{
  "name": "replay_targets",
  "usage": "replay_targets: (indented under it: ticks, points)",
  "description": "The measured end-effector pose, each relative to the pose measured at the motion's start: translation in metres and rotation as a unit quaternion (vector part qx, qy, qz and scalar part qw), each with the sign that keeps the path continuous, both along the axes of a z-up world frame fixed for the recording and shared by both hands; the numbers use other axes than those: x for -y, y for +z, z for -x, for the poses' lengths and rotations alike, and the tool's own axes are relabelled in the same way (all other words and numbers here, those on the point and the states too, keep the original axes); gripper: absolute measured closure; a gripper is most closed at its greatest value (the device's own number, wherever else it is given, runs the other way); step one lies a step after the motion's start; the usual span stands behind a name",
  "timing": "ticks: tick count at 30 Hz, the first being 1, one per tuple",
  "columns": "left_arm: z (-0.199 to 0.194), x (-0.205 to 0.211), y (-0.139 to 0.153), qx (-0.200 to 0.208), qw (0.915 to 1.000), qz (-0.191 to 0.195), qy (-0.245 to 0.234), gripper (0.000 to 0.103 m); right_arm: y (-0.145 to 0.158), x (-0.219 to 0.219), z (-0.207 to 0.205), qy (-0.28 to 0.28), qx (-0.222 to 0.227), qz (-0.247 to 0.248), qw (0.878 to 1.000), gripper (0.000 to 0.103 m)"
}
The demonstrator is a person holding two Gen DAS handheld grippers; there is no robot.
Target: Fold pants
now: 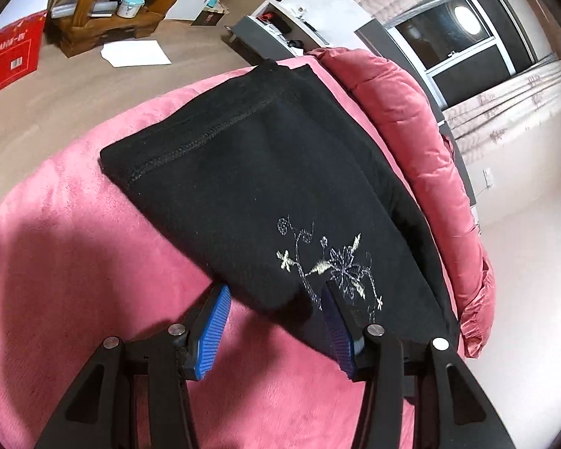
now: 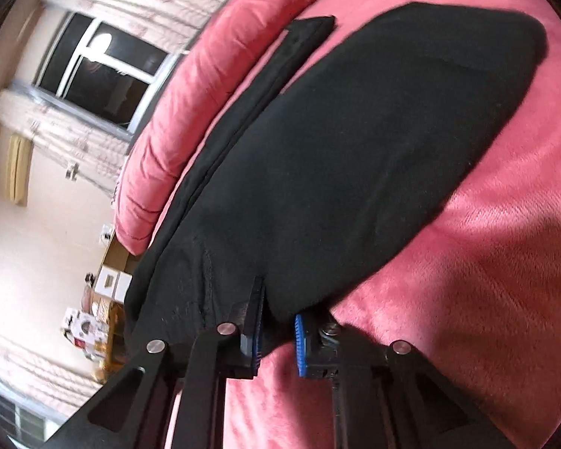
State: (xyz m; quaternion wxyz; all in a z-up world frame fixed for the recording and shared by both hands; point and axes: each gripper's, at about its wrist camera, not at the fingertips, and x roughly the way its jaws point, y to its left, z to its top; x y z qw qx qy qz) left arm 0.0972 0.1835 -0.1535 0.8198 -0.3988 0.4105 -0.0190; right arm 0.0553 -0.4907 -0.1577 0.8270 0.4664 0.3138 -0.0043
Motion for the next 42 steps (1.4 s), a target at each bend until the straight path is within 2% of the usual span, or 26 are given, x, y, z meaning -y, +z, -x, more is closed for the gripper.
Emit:
replay_targets:
  ticks: [9,14,17,18,19,20,25,29,34,37,42]
  points:
    - [-0.011,-0.010,-0.009,0.019,0.9989,0.029,0.031,0.052,-0.004,0.002,0.003,-0.001,0.015,0.001,1.000,0.092]
    - [-0.014,0.001,-0.006,0.030,0.9992,-0.020,0.015,0.051,-0.006,0.005,0.007,-0.004,0.016,-0.006,1.000,0.093]
    - [-0.020,0.005,-0.001,0.017,0.9987,-0.047,-0.002,0.052,-0.005,0.009,0.006,-0.008,0.000,-0.012,1.000,0.094]
    - [-0.022,0.005,0.000,0.007,0.9987,-0.050,0.002,0.058,-0.004,0.011,0.004,-0.014,-0.010,-0.022,1.000,0.094]
    - [-0.024,0.004,0.000,-0.008,0.9983,-0.057,0.011,0.072,-0.003,0.012,0.002,-0.018,-0.018,-0.027,0.999,0.095]
    - [-0.024,0.002,-0.001,-0.021,0.9977,-0.063,0.017,0.078,-0.001,0.012,0.000,-0.020,-0.026,-0.021,0.999,0.096]
    - [-0.025,-0.014,0.003,-0.040,0.9984,-0.038,-0.008,0.094,0.027,-0.001,-0.009,0.001,-0.055,0.085,0.995,0.096]
    - [-0.012,-0.023,0.013,-0.029,0.9992,-0.023,-0.013,0.096,0.048,0.003,-0.001,-0.011,-0.042,0.099,0.994,0.096]
    - [0.009,-0.027,0.037,-0.010,0.9989,-0.032,-0.033,0.096,0.066,0.004,0.012,0.002,-0.034,0.112,0.993,0.096]
    - [0.027,-0.030,0.046,-0.007,0.9982,-0.040,-0.043,0.096,0.070,0.006,0.023,0.004,-0.034,0.113,0.993,0.096]
    - [0.055,-0.031,0.044,-0.026,0.9962,-0.059,-0.058,0.096,0.061,0.001,0.050,0.011,-0.050,0.108,0.993,0.096]
